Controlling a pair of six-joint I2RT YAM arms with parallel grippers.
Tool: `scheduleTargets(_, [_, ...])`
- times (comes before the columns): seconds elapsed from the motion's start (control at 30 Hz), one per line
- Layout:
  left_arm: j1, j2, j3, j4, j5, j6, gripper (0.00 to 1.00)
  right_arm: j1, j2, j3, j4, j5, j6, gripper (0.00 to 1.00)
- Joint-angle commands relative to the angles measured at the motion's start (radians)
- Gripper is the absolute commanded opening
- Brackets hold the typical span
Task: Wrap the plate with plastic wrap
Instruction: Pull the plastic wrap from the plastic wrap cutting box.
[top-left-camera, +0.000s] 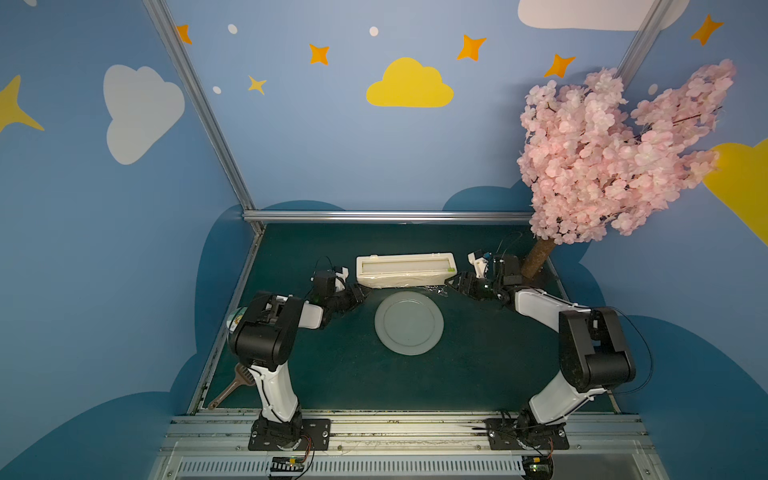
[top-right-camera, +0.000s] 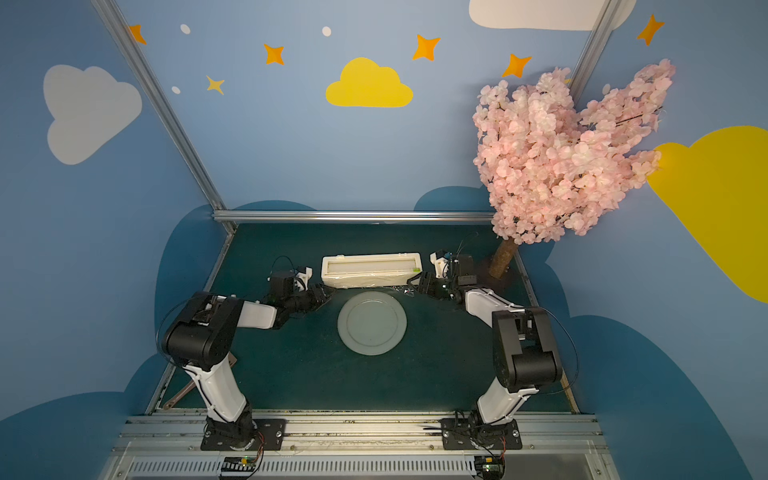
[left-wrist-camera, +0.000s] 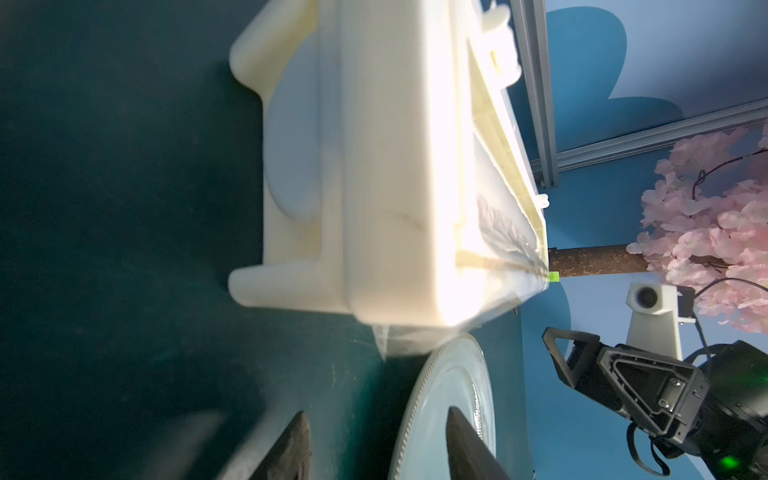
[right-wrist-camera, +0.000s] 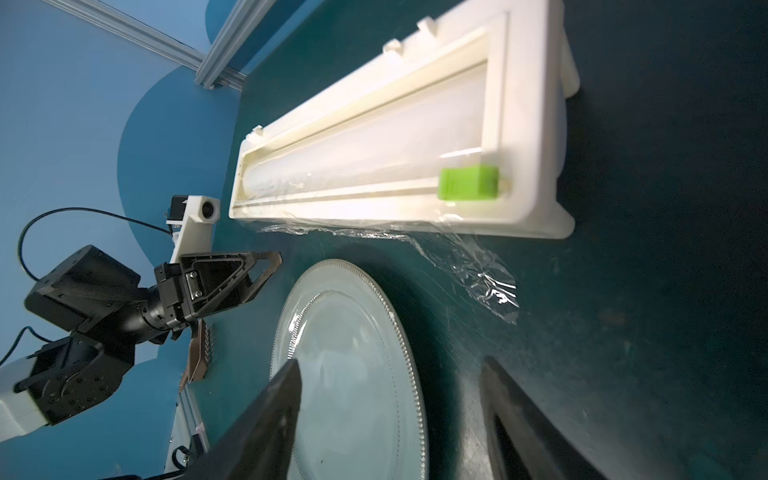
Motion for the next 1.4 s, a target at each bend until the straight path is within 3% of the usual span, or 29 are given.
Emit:
scheduleTargets(0.0, [-0.008, 0.035, 0.029, 0.107, -0.023, -0.021, 0.52, 0.003, 0.036, -0.011, 0.01, -0.008, -0.032, 0.67])
scheduleTargets(0.37, [-0.008, 0.118, 0.078, 0.213, -0.045, -0.066, 0.5, 0.018, 0.146, 0.033, 0.037, -0.037, -0.057, 0.72])
scheduleTargets(0.53, [0.003, 0.158, 0.129, 0.203, -0.048, -0.069, 0.36, 0.019, 0.215, 0.076, 0.056, -0.051, -0.047, 0.76])
scheduleTargets(0.63, [0.012, 0.171, 0.175, 0.161, -0.034, -0.062, 0.33, 0.022, 0.258, 0.118, 0.052, -0.052, -0.049, 0.76])
scheduleTargets(1.0, [0.014, 0.178, 0.191, 0.128, -0.031, -0.044, 0.03, 0.068, 0.331, 0.154, 0.106, -0.025, -0.037, 0.64])
scheduleTargets(1.1, [0.014, 0.166, 0.178, 0.13, -0.035, -0.047, 0.03, 0.076, 0.341, 0.156, 0.13, -0.028, -0.022, 0.51])
scheduleTargets(1.27, [0.014, 0.123, 0.144, 0.127, -0.042, -0.058, 0.03, 0.083, 0.316, 0.163, 0.105, -0.023, -0.011, 0.0])
scheduleTargets(1.37, [0.011, 0.094, 0.107, 0.135, -0.042, -0.076, 0.03, 0.093, 0.253, 0.14, 0.065, -0.01, -0.009, 0.0])
